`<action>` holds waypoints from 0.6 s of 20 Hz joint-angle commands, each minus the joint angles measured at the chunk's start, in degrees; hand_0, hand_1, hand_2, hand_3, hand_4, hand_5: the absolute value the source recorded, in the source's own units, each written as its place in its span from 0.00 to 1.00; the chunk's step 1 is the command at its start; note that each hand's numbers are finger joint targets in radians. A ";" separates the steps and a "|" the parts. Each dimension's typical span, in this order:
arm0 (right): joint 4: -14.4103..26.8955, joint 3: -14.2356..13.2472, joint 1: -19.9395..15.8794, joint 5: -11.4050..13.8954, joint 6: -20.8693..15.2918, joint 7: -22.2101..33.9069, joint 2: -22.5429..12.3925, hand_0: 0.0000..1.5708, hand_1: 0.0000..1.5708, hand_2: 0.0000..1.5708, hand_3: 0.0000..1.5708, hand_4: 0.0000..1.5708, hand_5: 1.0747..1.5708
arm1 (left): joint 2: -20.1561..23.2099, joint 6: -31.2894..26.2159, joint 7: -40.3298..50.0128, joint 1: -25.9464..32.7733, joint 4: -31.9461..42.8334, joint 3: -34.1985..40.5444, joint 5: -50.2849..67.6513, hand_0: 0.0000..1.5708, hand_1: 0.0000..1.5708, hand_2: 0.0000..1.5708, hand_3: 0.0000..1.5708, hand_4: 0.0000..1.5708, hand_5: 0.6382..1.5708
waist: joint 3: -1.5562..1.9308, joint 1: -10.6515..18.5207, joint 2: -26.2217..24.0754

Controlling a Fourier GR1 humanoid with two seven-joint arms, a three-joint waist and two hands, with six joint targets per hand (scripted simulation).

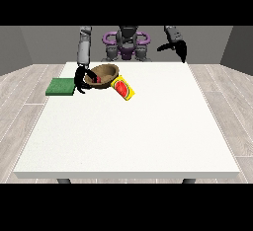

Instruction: Pick the cup and pour the ball into the bowl, then pick the bowl and place it on the pad

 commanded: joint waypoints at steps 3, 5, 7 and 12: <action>3.07 4.11 0.58 7.02 -11.98 13.98 0.17 1.00 1.00 1.00 0.88 0.58 0.99 | 1.10 -2.01 -1.04 0.01 2.53 1.33 1.39 0.00 0.00 0.00 0.00 0.52 0.92 | 2.07 1.03 -0.68; 2.66 5.46 -0.43 8.65 -13.34 21.07 -1.14 1.00 1.00 1.00 0.75 0.57 0.99 | -0.92 -1.64 -0.36 3.62 3.61 -0.12 1.14 0.00 0.00 0.00 0.00 0.59 0.86 | 2.09 1.05 -6.23; 1.10 7.97 -0.39 9.75 -10.75 26.11 -1.03 1.00 1.00 1.00 0.60 0.55 0.99 | 0.97 -1.79 0.53 4.49 6.99 3.87 3.23 0.00 0.00 0.00 0.00 0.61 0.84 | 2.17 -3.27 -10.34; -3.59 12.92 -6.51 12.09 -4.35 43.65 -2.84 1.00 1.00 1.00 0.57 0.51 0.99 | 3.09 -1.36 1.59 8.37 13.43 6.67 3.17 0.00 0.00 0.00 0.00 0.64 0.83 | 2.21 -11.27 -20.52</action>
